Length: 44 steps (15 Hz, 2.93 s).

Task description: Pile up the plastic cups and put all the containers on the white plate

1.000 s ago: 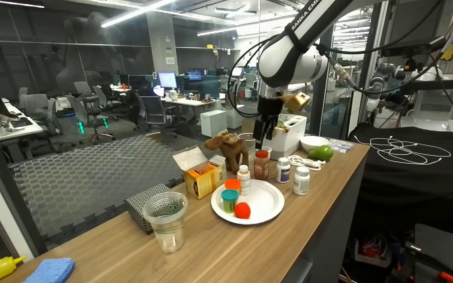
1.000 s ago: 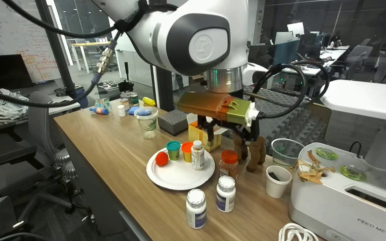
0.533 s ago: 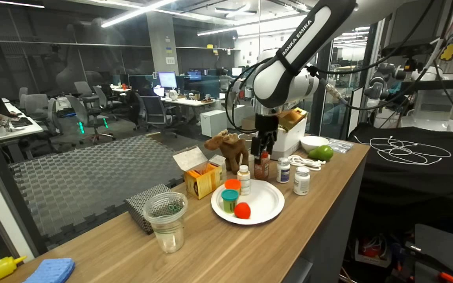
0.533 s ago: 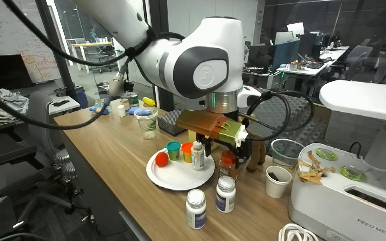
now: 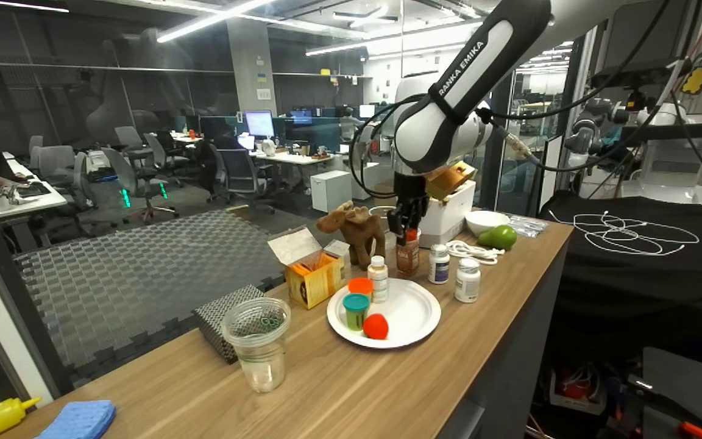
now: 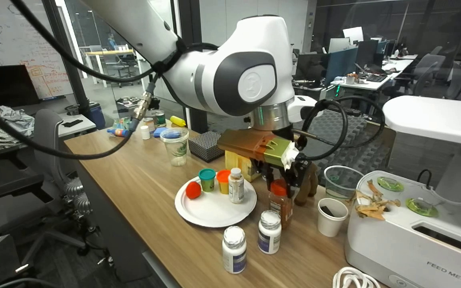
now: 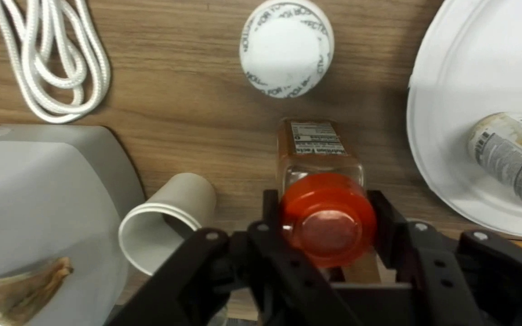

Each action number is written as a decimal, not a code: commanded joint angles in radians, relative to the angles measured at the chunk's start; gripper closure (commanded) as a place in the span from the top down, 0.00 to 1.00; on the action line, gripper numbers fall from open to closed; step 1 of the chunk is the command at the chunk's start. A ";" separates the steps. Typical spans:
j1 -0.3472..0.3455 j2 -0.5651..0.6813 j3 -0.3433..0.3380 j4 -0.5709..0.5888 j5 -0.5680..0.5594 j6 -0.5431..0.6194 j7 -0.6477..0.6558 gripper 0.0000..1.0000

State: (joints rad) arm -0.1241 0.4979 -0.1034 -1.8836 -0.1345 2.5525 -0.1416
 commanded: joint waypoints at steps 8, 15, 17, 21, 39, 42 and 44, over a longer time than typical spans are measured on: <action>-0.049 -0.128 0.098 -0.066 0.087 0.005 -0.150 0.29; -0.037 -0.183 0.121 -0.124 0.147 -0.010 -0.200 0.29; -0.031 -0.202 0.113 -0.150 0.138 -0.004 -0.188 0.28; -0.016 -0.250 0.103 -0.206 0.110 -0.022 -0.178 0.28; 0.056 -0.237 0.150 -0.290 0.113 0.021 -0.210 0.28; 0.061 -0.224 0.155 -0.285 0.110 0.042 -0.202 0.28; 0.065 -0.210 0.153 -0.280 0.106 0.070 -0.190 0.28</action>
State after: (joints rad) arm -0.0644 0.2781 0.0471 -2.1733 -0.0322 2.5782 -0.3373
